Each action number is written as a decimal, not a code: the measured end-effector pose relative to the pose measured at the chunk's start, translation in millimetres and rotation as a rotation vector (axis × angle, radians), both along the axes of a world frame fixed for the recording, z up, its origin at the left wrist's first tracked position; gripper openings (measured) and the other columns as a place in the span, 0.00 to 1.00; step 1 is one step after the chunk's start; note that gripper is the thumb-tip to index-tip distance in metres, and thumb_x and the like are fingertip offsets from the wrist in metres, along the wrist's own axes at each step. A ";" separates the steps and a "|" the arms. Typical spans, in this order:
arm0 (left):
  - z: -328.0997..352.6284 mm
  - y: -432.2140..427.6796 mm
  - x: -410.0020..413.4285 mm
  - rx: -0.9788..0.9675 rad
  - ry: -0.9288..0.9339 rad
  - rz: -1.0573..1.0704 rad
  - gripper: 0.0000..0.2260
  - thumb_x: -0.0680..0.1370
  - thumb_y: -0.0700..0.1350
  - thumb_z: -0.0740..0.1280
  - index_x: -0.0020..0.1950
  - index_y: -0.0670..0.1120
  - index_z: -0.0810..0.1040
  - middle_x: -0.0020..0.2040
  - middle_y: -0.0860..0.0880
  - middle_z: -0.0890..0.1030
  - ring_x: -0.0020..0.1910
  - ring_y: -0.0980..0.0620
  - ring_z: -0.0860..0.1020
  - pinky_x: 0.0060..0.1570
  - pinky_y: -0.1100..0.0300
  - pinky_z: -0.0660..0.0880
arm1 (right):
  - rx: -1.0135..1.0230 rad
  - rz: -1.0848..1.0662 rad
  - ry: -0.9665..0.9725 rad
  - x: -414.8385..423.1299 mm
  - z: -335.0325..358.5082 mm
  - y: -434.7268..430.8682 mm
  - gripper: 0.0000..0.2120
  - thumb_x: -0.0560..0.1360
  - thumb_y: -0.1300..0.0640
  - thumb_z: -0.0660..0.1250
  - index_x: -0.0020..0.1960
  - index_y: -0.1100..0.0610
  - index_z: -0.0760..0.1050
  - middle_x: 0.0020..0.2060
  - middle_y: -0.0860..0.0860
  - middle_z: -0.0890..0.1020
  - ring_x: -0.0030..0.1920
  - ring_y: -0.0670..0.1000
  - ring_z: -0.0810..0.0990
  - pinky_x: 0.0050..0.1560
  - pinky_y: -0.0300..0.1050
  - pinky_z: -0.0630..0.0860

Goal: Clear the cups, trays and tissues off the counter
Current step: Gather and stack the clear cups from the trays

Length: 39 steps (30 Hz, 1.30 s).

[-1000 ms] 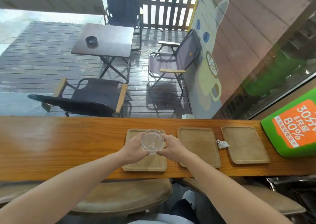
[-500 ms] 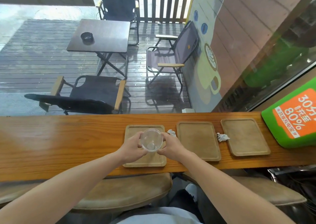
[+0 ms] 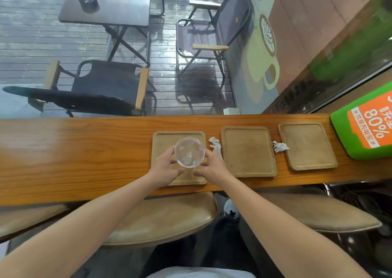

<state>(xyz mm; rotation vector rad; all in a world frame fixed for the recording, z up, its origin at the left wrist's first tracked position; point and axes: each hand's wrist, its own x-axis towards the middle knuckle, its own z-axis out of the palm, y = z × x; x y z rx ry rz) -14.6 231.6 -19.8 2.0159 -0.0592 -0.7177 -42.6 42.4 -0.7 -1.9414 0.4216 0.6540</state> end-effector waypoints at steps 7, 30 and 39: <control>20.1 -3.3 2.4 -0.029 0.040 -0.042 0.34 0.70 0.53 0.78 0.72 0.57 0.67 0.68 0.58 0.74 0.65 0.54 0.75 0.62 0.53 0.75 | 0.096 -0.056 -0.014 -4.8 23.7 -5.8 0.34 0.66 0.48 0.81 0.68 0.46 0.71 0.61 0.46 0.79 0.62 0.50 0.78 0.64 0.56 0.77; 173.5 -324.7 -144.1 -0.217 -0.349 -0.458 0.31 0.61 0.55 0.79 0.57 0.70 0.67 0.53 0.54 0.80 0.44 0.59 0.83 0.41 0.61 0.81 | 0.123 -0.657 -0.500 -238.9 172.2 -286.8 0.35 0.67 0.56 0.81 0.70 0.51 0.70 0.61 0.55 0.79 0.62 0.55 0.79 0.60 0.63 0.79; 178.9 -461.1 -271.7 -0.228 -0.280 -0.764 0.35 0.71 0.42 0.78 0.72 0.55 0.63 0.57 0.53 0.76 0.51 0.56 0.81 0.43 0.60 0.82 | -0.002 -0.939 -0.499 -395.6 170.1 -378.6 0.33 0.62 0.48 0.80 0.64 0.42 0.71 0.55 0.50 0.81 0.58 0.54 0.81 0.60 0.62 0.78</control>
